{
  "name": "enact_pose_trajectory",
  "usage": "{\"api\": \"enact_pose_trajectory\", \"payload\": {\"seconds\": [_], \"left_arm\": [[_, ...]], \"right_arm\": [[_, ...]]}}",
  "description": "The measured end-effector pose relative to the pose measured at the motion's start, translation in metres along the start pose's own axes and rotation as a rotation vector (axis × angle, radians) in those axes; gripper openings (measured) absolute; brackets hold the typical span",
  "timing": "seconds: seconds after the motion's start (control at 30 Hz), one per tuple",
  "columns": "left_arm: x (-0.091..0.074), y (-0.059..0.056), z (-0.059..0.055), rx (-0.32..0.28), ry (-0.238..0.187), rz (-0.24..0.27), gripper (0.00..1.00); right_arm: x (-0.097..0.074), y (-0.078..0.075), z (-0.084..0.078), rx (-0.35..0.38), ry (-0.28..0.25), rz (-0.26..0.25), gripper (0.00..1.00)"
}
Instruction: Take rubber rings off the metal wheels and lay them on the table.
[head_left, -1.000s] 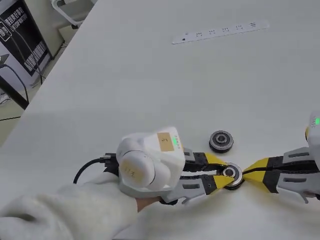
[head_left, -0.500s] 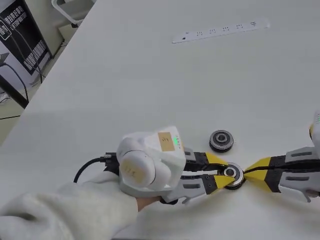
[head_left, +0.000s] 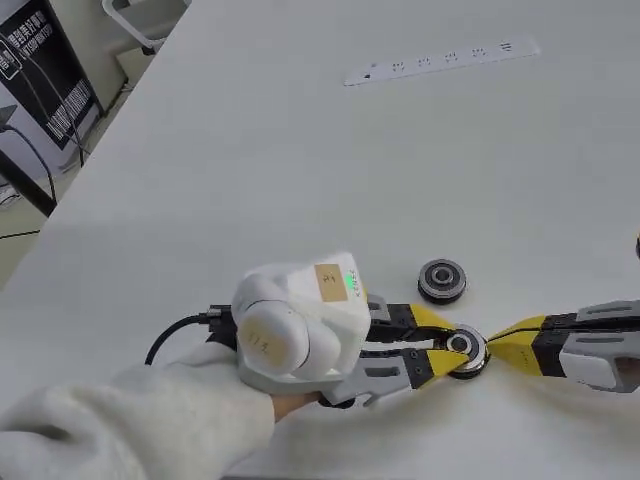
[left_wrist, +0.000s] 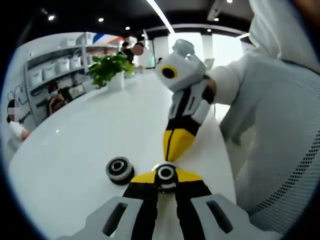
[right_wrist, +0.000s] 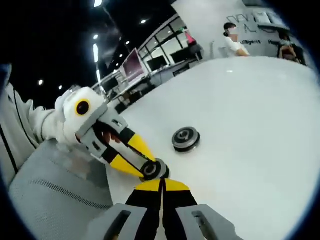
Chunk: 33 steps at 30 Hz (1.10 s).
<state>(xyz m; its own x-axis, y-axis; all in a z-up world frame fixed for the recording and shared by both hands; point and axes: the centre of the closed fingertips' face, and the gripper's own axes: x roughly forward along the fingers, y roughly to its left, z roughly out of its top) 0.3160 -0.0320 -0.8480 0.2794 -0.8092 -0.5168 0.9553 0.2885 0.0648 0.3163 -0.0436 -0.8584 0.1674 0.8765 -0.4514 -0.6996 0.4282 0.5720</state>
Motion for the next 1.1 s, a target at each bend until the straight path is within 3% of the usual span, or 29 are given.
{"api": "enact_pose_trajectory", "payload": {"seconds": [0.1,0.13,0.17,0.4,0.8,1.1], "left_arm": [[0.000,0.000,0.000,-0.002,-0.001,0.000,0.12],[0.000,0.000,0.000,-0.003,-0.001,0.000,0.13],[0.000,0.000,0.000,-0.004,-0.002,0.000,0.13],[0.000,0.000,0.000,-0.004,-0.003,-0.001,0.12],[0.000,0.000,0.000,-0.004,-0.005,-0.001,0.12],[0.000,0.000,0.000,-0.003,-0.006,-0.001,0.13]], "right_arm": [[-0.003,0.002,0.007,0.090,-0.062,0.033,0.00],[-0.005,0.008,0.013,0.144,-0.097,0.086,0.00],[-0.003,0.002,0.006,0.117,-0.070,0.053,0.00],[-0.002,0.009,0.009,0.153,-0.078,0.090,0.00],[0.002,0.019,0.010,0.130,-0.068,0.111,0.00],[0.003,0.028,0.015,0.130,-0.083,0.154,0.00]]}}
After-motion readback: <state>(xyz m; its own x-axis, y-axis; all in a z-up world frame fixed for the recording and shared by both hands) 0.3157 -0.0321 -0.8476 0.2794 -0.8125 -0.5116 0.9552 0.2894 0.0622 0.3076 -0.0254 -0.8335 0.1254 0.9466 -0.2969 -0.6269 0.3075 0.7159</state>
